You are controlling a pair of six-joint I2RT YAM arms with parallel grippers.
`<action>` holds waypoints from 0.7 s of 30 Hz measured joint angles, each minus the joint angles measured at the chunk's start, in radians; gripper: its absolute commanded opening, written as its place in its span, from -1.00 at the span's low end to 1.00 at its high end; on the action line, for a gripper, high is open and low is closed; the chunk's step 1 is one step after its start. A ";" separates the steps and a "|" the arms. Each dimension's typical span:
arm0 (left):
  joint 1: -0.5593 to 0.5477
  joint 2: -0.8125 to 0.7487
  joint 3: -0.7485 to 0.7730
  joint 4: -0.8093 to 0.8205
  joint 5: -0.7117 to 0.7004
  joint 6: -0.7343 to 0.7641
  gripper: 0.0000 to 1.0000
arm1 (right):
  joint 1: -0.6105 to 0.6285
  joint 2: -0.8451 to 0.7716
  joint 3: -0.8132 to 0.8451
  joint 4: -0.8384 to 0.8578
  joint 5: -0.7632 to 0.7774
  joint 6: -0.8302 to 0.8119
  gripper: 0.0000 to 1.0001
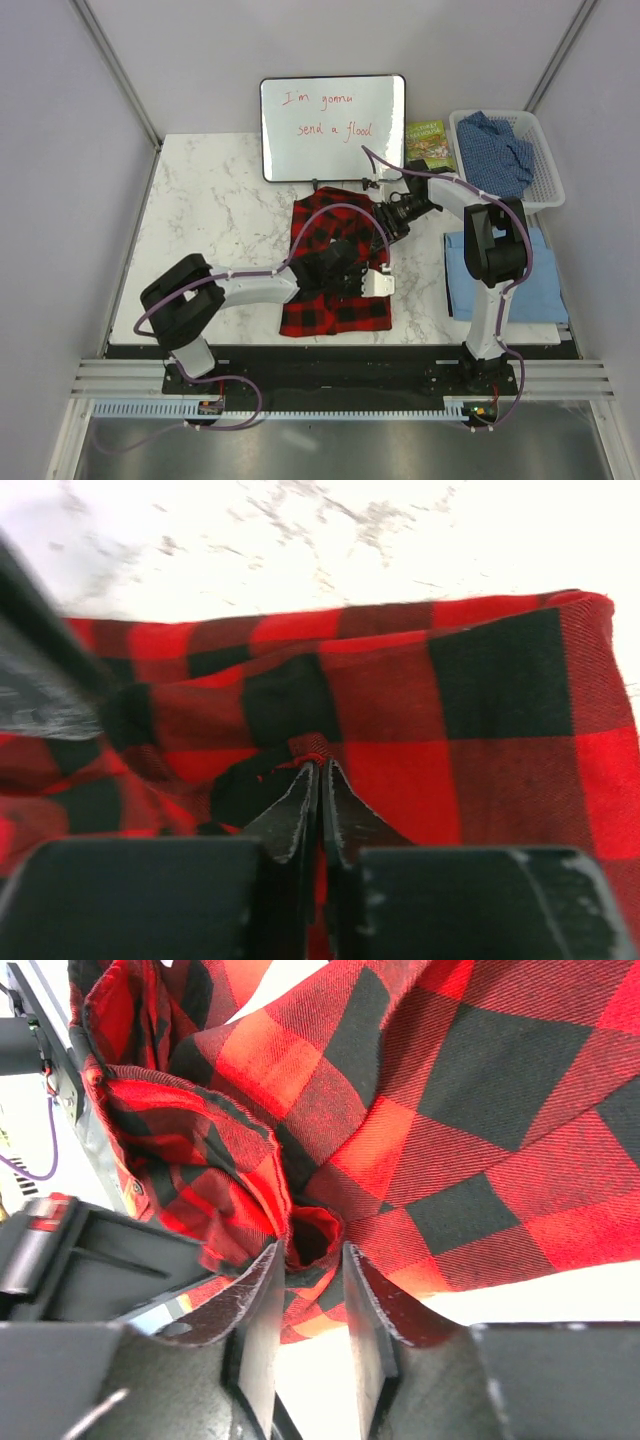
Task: Fold and stack the long sleeve shirts
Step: Fold the shirt
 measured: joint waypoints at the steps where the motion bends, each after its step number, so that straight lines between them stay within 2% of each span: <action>1: 0.005 -0.012 0.000 -0.001 -0.008 0.002 -0.96 | -0.002 0.000 0.000 0.000 0.000 0.000 -0.22; 6: 0.059 -0.086 -0.002 -0.001 -0.012 0.007 -0.96 | -0.014 0.000 -0.007 -0.003 -0.003 -0.005 -0.16; 11: 0.168 -0.103 -0.003 -0.017 -0.011 0.024 -0.95 | -0.040 -0.001 -0.021 -0.021 -0.007 -0.019 -0.16; 14: 0.223 -0.100 -0.003 -0.027 -0.011 0.026 -0.77 | -0.050 -0.005 -0.028 -0.029 -0.007 -0.027 -0.06; 15: 0.235 -0.097 -0.003 -0.028 -0.011 0.026 -0.58 | -0.051 -0.006 -0.029 -0.032 -0.007 -0.028 -0.04; 17: 0.254 -0.091 -0.003 -0.031 -0.013 0.027 -0.49 | -0.051 -0.008 -0.029 -0.035 -0.010 -0.028 0.03; 18: 0.262 -0.088 -0.003 -0.035 -0.013 0.027 -0.37 | -0.050 -0.009 -0.029 -0.035 -0.014 -0.029 0.06; 21: 0.288 -0.081 0.000 -0.060 -0.013 0.026 -0.30 | -0.048 -0.009 -0.029 -0.037 -0.018 -0.028 0.08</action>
